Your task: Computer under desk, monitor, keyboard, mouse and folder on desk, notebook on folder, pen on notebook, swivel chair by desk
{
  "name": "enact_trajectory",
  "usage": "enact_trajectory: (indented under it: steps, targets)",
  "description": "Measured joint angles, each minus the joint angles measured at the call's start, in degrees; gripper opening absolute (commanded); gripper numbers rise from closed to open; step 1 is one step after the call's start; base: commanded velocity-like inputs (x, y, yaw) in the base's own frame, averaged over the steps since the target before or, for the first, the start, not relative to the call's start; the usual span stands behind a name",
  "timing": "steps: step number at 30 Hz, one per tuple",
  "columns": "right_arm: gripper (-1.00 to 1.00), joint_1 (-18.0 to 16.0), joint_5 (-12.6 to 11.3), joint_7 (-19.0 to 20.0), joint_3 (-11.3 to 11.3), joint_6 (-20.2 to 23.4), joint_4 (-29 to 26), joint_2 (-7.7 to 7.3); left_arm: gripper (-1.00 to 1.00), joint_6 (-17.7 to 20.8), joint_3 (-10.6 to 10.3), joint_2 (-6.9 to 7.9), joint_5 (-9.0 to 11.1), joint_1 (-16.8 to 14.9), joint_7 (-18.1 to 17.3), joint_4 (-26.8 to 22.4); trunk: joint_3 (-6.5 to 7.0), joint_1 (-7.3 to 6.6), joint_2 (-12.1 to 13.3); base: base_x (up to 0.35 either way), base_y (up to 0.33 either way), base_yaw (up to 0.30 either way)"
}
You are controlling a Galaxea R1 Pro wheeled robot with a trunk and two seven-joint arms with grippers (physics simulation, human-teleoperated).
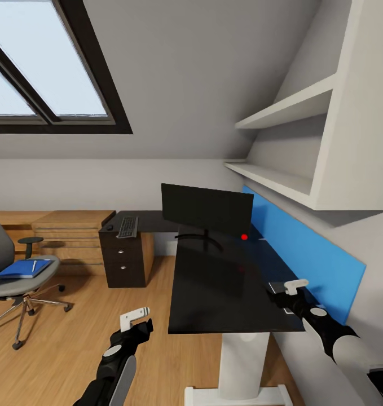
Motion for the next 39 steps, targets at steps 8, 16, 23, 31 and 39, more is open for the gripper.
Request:
enact_trajectory:
  steps: [8, 16, 23, 31, 39]
  targets:
    - [1.00, 0.00, 0.06, -0.07, -0.03, 0.09, -0.11, 0.07, 1.00, 0.01, -0.04, 0.00, 0.00, 0.00, 0.00, 0.00, 0.00, 0.00, 0.00, 0.000, 0.000, 0.000]
    - [1.00, 0.00, 0.07, -0.22, -0.03, -0.11, -0.11, 0.08, 1.00, 0.01, -0.04, 0.01, 0.00, 0.00, 0.00, 0.27, 0.00, -0.03, -0.01, 0.230, -0.041, 0.000]
    - [1.00, 0.00, 0.07, -0.29, 0.08, -0.07, -0.13, 0.10, 1.00, 0.01, -0.04, 0.01, 0.00, 0.00, -0.02, 0.43, 0.00, -0.03, -0.01, 0.317, -0.075, 0.000]
    - [1.00, 0.00, 0.07, -0.29, 0.00, -0.19, -0.11, 0.13, 1.00, 0.01, -0.05, 0.01, 0.00, 0.00, -0.06, 0.75, 0.00, -0.03, -0.01, 0.302, -0.075, 0.000]
    - [1.00, 0.01, 0.03, -0.28, 0.05, -0.15, -0.08, 0.16, 1.00, 0.00, -0.11, -0.04, 0.00, -0.01, -0.09, 0.89, 0.00, -0.02, 0.00, 0.230, -0.078, -0.062]
